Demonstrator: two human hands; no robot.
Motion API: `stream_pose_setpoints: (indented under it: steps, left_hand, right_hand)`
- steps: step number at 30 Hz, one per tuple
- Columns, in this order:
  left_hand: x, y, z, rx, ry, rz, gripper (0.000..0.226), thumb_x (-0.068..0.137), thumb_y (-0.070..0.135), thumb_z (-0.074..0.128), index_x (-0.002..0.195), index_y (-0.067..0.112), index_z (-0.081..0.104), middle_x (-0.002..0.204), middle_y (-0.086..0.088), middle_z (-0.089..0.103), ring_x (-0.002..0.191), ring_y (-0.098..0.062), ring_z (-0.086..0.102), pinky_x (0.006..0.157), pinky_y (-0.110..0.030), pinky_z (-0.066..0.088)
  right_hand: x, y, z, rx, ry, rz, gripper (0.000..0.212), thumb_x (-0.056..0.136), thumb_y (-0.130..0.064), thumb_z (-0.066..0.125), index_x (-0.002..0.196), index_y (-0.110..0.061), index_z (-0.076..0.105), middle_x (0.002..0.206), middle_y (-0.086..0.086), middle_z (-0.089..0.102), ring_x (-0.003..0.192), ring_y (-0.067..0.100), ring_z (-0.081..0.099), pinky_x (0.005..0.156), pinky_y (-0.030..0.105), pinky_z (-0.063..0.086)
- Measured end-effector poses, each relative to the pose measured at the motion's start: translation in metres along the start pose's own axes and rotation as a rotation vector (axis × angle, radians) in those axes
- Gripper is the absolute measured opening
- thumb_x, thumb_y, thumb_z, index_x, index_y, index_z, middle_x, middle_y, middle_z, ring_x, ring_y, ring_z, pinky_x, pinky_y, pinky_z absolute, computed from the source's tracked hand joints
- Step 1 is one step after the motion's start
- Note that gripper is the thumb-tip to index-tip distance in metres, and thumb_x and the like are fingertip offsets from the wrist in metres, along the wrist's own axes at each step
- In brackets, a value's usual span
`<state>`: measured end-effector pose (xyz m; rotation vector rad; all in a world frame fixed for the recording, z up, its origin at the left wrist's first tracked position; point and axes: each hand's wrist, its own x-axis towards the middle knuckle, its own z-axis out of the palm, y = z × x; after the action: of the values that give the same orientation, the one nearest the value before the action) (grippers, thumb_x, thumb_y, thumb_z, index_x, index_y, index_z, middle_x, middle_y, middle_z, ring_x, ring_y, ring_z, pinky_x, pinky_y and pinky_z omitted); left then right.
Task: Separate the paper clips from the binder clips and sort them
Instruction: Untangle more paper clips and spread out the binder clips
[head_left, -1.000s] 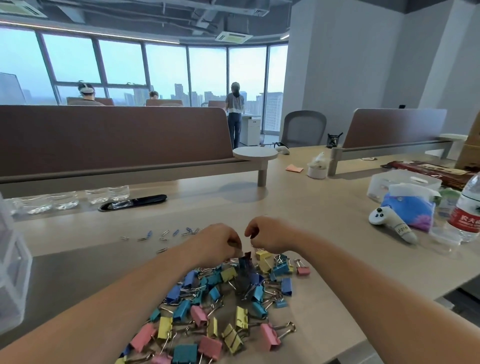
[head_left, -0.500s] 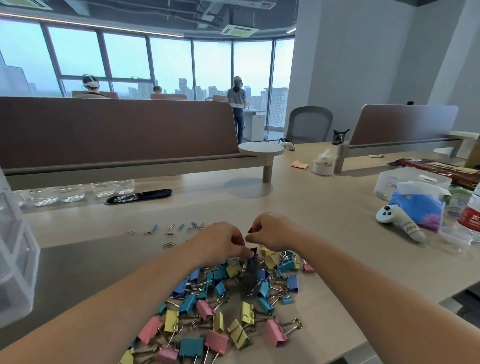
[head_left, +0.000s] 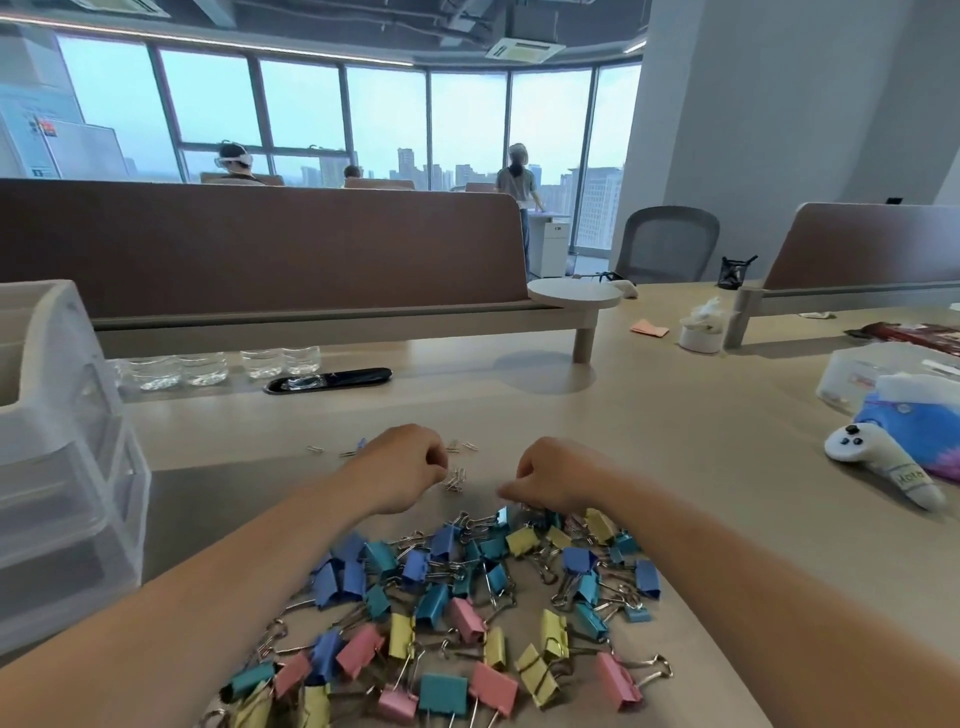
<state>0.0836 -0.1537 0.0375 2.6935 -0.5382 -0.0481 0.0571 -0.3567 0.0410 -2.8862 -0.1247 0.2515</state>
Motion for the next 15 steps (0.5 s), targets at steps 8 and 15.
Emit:
stream_pose_setpoints:
  steps: [8, 15]
  left_hand:
    - [-0.003, -0.044, -0.005, 0.062, 0.003, -0.114, 0.019, 0.094, 0.022, 0.062, 0.111, 0.014, 0.064, 0.115, -0.001, 0.063, 0.099, -0.016, 0.057, 0.088, -0.028, 0.046]
    - [0.002, -0.07, -0.005, 0.19, -0.075, -0.19, 0.017, 0.087, 0.021, 0.068, 0.095, 0.021, 0.053, 0.116, -0.013, 0.063, 0.091, -0.023, 0.057, 0.083, -0.031, 0.047]
  right_hand:
    - [0.035, -0.028, 0.01, 0.036, 0.124, -0.054, 0.017, 0.093, -0.027, 0.061, 0.097, -0.015, 0.073, 0.089, -0.001, 0.072, 0.081, 0.015, 0.068, 0.08, 0.035, 0.058]
    - [0.06, -0.05, 0.023, -0.125, 0.002, -0.107, 0.043, 0.087, -0.043, 0.07, 0.107, -0.006, 0.067, 0.1, 0.005, 0.07, 0.091, 0.02, 0.065, 0.08, 0.03, 0.055]
